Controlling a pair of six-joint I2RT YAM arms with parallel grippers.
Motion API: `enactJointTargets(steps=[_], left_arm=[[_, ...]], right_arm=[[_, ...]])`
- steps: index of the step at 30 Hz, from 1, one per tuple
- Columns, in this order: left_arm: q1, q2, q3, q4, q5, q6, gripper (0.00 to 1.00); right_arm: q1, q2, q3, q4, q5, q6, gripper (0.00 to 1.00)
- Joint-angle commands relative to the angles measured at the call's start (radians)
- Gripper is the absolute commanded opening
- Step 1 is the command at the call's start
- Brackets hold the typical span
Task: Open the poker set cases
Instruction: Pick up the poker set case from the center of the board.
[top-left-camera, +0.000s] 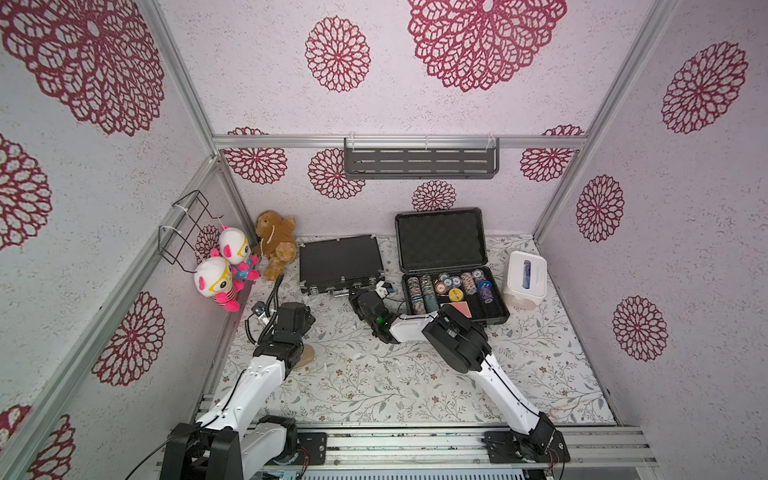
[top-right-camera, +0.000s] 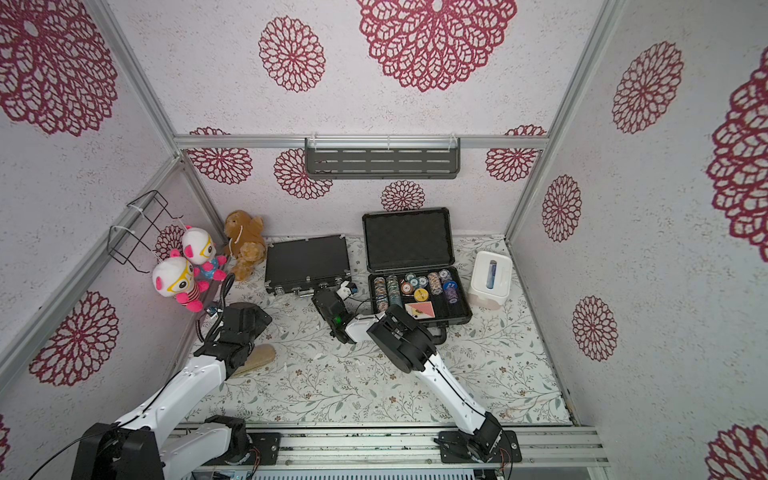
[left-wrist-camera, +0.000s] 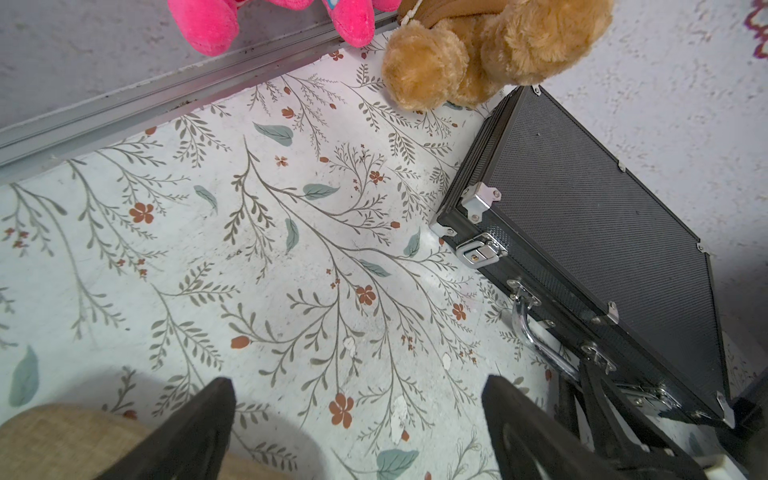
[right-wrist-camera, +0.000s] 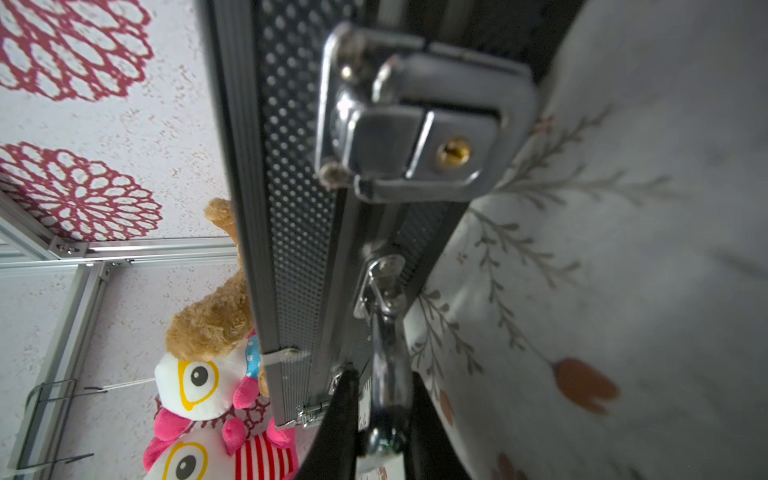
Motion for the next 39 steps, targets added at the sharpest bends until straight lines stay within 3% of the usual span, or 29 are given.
enactJointTargets(steps=[1, 3, 10, 21, 29, 39], left_arm=[[0.009, -0.007, -0.014, 0.015, -0.029, -0.027, 0.97], [0.011, -0.001, -0.012, 0.014, -0.029, -0.029, 0.97], [0.021, 0.015, -0.005, 0.017, 0.002, -0.014, 0.97], [0.031, 0.224, 0.027, 0.213, 0.343, 0.103, 0.97], [0.045, 0.324, 0.079, 0.213, 0.423, 0.051, 0.97], [0.131, 0.406, 0.156, 0.246, 0.539, -0.013, 0.97]], right_arm=[[0.003, 0.016, 0.011, -0.037, 0.034, -0.023, 0.11], [0.003, 0.002, -0.011, -0.028, 0.04, -0.018, 0.01], [0.01, -0.092, -0.133, 0.004, 0.084, -0.035, 0.0], [0.069, -0.251, -0.356, 0.084, 0.13, -0.057, 0.0], [0.133, -0.3, -0.407, 0.101, 0.122, -0.081, 0.0], [0.209, -0.32, -0.413, 0.117, 0.15, -0.067, 0.0]])
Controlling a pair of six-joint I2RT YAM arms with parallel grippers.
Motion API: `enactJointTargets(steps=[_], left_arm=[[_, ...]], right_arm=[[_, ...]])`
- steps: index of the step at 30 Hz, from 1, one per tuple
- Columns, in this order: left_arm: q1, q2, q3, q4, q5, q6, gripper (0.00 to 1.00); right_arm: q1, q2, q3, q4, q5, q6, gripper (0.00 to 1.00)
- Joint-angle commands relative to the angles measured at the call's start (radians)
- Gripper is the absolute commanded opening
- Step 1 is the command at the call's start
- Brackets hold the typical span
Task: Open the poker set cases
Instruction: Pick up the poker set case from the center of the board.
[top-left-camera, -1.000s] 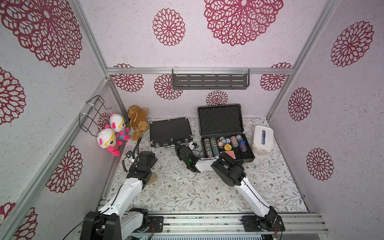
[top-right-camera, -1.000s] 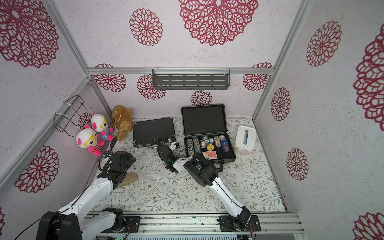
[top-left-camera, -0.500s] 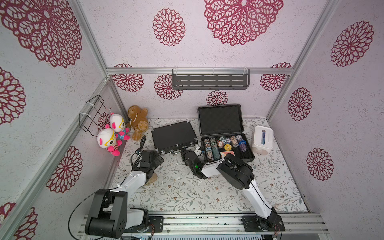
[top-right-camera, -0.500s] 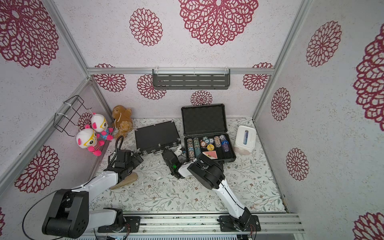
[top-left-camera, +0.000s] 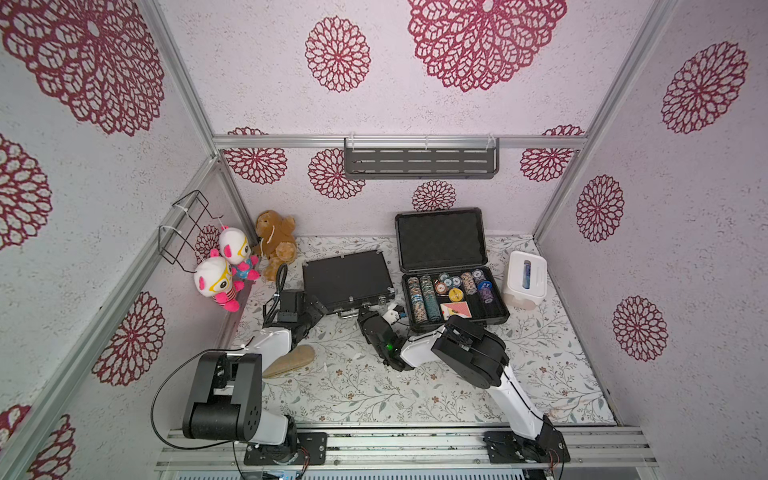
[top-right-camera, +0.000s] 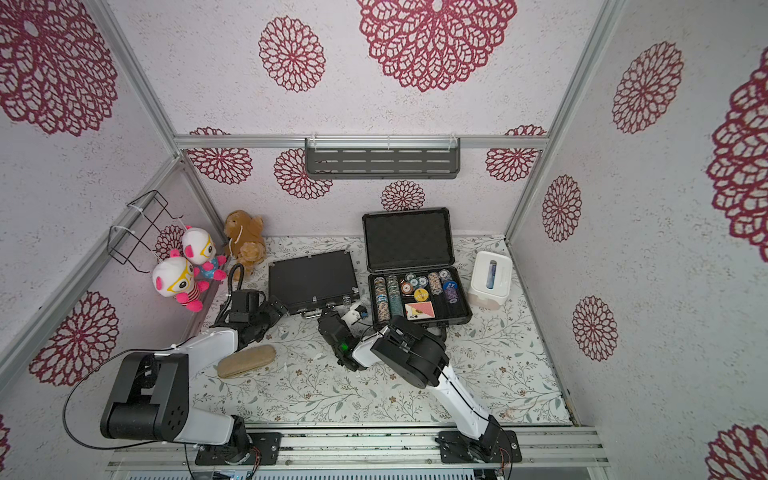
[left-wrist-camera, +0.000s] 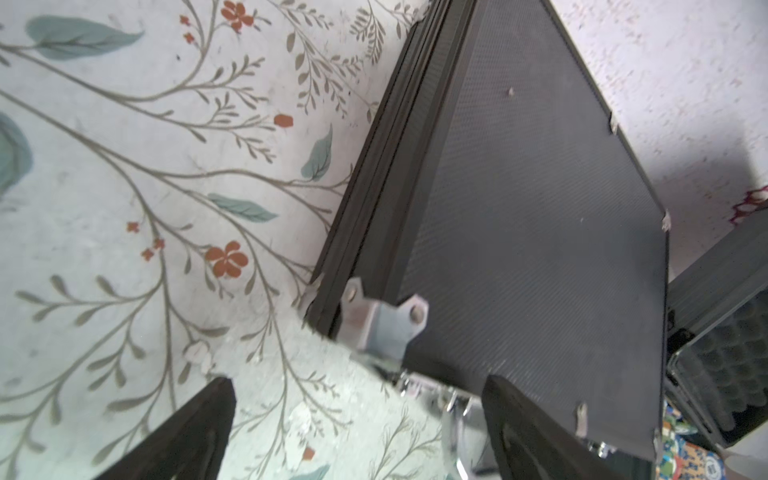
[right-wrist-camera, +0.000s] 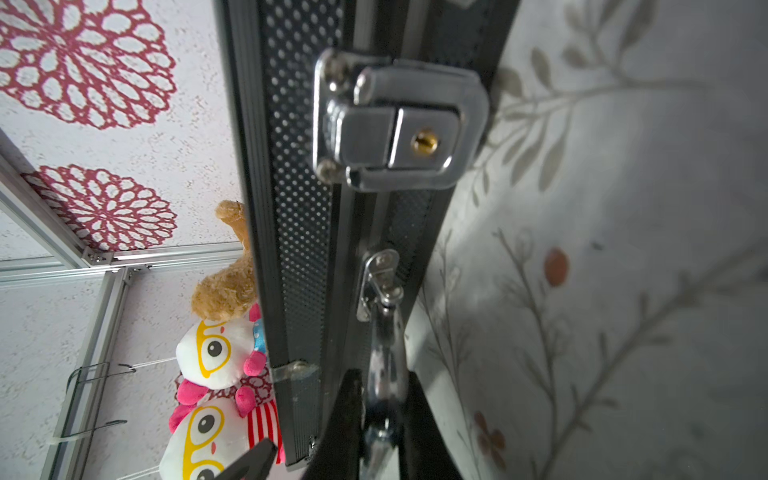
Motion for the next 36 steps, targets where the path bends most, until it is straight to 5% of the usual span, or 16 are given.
enactJointTargets(steps=[1, 13, 19, 36], left_arm=[[0.031, 0.023, 0.03, 0.048, 0.076, -0.037, 0.98], [0.067, -0.215, -0.068, 0.096, 0.169, -0.217, 0.94], [0.07, -0.272, -0.121, 0.13, 0.177, -0.342, 0.79], [0.121, -0.291, -0.196, 0.295, 0.246, -0.496, 0.77]], right_arm=[[0.074, -0.086, 0.011, -0.006, -0.023, -0.148, 0.0], [0.081, -0.098, 0.102, 0.083, 0.083, -0.055, 0.0], [0.071, -0.104, 0.174, 0.161, 0.039, -0.145, 0.0], [0.071, -0.155, 0.232, 0.176, 0.006, -0.289, 0.0]])
